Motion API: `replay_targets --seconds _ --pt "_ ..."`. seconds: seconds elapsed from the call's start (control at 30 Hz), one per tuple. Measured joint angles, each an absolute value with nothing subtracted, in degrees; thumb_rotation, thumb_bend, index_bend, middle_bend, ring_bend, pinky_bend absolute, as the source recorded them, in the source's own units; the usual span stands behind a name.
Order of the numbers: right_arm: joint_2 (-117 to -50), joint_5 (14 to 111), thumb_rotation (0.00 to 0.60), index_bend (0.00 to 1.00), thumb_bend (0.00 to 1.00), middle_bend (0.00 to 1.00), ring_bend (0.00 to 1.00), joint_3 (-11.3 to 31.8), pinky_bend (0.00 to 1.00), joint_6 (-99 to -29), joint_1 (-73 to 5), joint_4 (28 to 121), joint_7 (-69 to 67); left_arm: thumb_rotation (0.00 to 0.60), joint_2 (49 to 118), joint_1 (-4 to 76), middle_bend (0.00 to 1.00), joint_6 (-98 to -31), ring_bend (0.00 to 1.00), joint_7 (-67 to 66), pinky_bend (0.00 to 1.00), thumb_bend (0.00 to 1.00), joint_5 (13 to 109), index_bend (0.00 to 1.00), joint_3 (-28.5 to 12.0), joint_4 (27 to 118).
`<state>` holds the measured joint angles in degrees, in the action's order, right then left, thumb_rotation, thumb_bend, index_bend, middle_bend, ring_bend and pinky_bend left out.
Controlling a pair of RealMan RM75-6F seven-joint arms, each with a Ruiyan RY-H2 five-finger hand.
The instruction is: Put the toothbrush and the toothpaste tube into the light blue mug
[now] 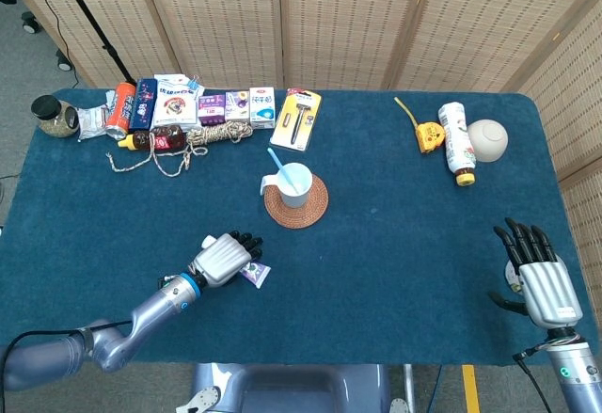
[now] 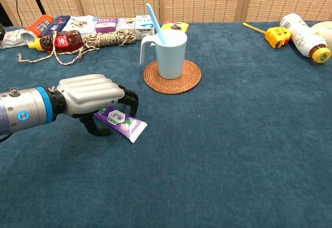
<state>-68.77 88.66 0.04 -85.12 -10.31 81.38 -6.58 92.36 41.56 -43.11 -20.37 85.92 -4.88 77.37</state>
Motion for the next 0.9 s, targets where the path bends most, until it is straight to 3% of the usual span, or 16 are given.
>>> replay_targets --seconds 0.27,0.6,0.9 --pt "-68.64 89.01 0.6 0.0 0.0 0.0 0.0 0.56 0.0 -84.97 -9.99 81.42 -7.13 0.6 94.05 41.17 0.47 -48.72 0.44 -20.73 0.54 0.34 87.85 0.63 -3.45 74.51" --pt "-68.8 89.34 0.6 0.0 0.0 0.0 0.0 0.8 0.0 -84.35 -9.75 81.78 -6.15 0.6 94.74 40.64 0.51 -53.89 0.47 -16.28 0.57 0.35 90.69 0.68 -1.58 71.55" --pt "-68.86 89.4 0.6 0.0 0.0 0.0 0.0 1.05 0.0 -83.75 -9.66 81.82 -6.03 0.6 93.16 40.19 0.51 -59.71 0.47 -7.94 0.57 0.35 91.8 0.68 -2.82 74.96"
